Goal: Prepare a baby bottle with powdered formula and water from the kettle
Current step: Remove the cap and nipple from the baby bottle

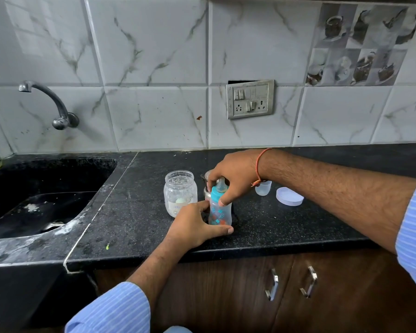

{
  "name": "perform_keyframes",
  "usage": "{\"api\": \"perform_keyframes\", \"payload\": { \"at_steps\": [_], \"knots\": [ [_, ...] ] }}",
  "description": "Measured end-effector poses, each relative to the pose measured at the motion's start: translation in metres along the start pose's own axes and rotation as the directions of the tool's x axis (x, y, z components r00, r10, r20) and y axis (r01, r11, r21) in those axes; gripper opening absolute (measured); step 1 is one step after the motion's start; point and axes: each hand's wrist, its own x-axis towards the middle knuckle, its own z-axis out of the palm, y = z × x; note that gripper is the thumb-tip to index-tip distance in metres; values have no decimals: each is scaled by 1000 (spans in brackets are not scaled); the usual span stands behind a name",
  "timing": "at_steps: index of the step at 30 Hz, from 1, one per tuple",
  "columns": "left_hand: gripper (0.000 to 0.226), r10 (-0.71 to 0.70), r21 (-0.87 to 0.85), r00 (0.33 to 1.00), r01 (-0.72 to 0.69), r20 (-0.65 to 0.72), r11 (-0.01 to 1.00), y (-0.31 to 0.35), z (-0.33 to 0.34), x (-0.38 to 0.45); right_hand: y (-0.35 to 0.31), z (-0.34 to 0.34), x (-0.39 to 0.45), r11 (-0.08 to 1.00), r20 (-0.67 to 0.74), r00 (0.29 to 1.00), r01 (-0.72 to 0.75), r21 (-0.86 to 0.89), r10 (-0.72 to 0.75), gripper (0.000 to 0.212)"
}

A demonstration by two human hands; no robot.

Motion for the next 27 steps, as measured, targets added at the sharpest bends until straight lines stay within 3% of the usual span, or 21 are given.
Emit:
{"api": "perform_keyframes", "payload": {
  "at_steps": [3, 7, 14, 18, 22, 27],
  "knots": [
    [89, -8, -7, 1000, 8, 2, 1000, 2, 0, -1, 0, 0, -5, 999, -72, 997, 38, -3, -38, 46],
    [84, -3, -31, 1000, 2, -4, 1000, 0, 1, -1, 18, 0, -13, 993, -163, 987, 6, 121, 14, 44],
    [89, 12, -36, 1000, -12, 3, 999, -5, 3, 1, 87, 9, -28, 897, -258, 936, -109, 428, 237, 54],
    [82, 8, -66, 1000, -7, 13, 998, -7, 4, 1, 124, 35, -27, 810, -326, 868, -134, 572, 374, 60],
    [76, 13, -90, 1000, -11, 16, 996, -7, 5, 1, 145, 63, -23, 724, -319, 824, -152, 672, 469, 59],
    [76, 20, -85, 1000, -19, 16, 996, -6, 5, 0, 157, 80, -16, 738, -288, 827, -207, 642, 482, 54]
  ]
}}
